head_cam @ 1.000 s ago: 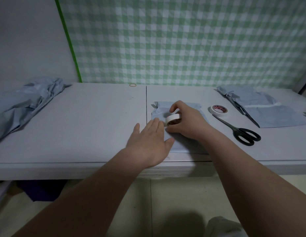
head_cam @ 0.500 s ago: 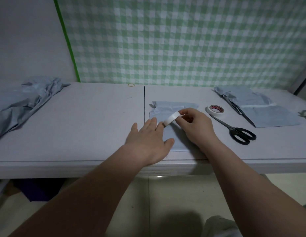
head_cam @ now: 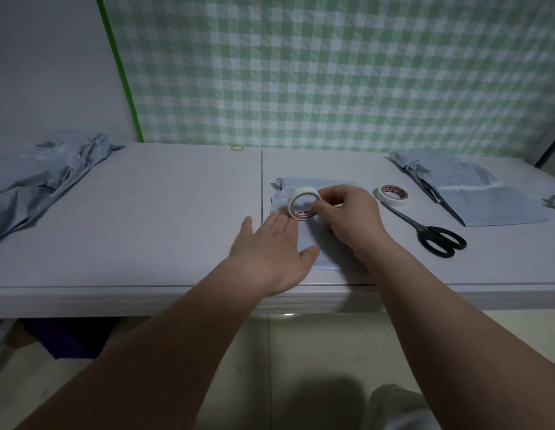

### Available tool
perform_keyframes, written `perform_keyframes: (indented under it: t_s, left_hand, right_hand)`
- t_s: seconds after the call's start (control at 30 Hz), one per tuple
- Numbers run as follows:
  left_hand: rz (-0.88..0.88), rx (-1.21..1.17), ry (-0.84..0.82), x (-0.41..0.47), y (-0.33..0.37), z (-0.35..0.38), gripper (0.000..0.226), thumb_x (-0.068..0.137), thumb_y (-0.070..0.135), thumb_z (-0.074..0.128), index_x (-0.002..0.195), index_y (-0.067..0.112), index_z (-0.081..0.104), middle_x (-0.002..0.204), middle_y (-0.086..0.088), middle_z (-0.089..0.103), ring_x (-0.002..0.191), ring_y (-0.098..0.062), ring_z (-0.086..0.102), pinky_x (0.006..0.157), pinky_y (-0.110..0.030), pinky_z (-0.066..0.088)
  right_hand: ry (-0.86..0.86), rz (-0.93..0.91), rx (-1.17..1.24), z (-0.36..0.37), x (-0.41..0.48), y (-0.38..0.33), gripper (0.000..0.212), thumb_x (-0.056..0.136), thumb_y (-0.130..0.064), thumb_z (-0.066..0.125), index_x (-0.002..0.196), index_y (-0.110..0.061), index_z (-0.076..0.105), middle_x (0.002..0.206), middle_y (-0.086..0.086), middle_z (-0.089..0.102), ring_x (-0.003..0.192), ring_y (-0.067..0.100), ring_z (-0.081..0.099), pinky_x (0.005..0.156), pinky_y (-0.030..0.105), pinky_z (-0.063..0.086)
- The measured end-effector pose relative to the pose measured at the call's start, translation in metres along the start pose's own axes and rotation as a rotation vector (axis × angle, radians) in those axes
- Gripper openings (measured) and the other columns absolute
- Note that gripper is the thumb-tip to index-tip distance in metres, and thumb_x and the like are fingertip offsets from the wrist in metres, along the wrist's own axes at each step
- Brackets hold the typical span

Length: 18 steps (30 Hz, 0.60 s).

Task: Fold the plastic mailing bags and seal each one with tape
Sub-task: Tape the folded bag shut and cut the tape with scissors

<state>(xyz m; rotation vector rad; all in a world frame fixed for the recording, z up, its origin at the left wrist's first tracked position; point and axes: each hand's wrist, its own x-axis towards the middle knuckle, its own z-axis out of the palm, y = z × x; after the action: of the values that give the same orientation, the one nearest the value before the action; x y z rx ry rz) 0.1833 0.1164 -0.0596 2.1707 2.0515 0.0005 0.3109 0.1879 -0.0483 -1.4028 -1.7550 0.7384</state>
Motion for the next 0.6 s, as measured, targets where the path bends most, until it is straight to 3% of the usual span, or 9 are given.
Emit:
perform_keyframes:
  t_s: [0.2,0.47,0.6]
  left_hand:
    - [0.007,-0.011,0.032,0.002,-0.001,0.004,0.072,0.095,0.057,0.015,0.153,0.019,-0.005,0.161,0.002,-0.002,0.147,-0.011,-0.006,0.117,-0.051,-0.005]
    - [-0.036,0.023,-0.013,-0.001,0.003,0.0,0.072,0.096,0.057,0.013,0.152,0.016,-0.006,0.161,0.0,-0.009,0.147,-0.013,-0.01,0.117,-0.05,-0.006]
    - [-0.041,0.034,-0.036,-0.002,0.004,-0.001,0.072,0.096,0.057,0.012,0.152,0.015,-0.006,0.16,0.0,-0.012,0.147,-0.013,-0.011,0.117,-0.05,-0.006]
  right_hand:
    - [-0.113,0.033,0.157,0.007,0.0,-0.006,0.004,0.09,-0.016,0.058,0.093,-0.014,0.056,0.088,0.009,0.068,0.071,0.024,0.066,0.073,0.045,0.058]
    - [-0.066,-0.116,-0.031,-0.002,0.004,0.003,0.023,0.09,-0.001,0.053,0.103,-0.016,0.066,0.076,-0.008,0.061,0.067,0.026,0.068,0.079,0.041,0.056]
    - [-0.017,-0.215,-0.128,-0.006,0.003,0.008,0.025,0.088,0.0,0.053,0.101,-0.015,0.069,0.085,0.003,0.067,0.073,0.027,0.066,0.082,0.046,0.052]
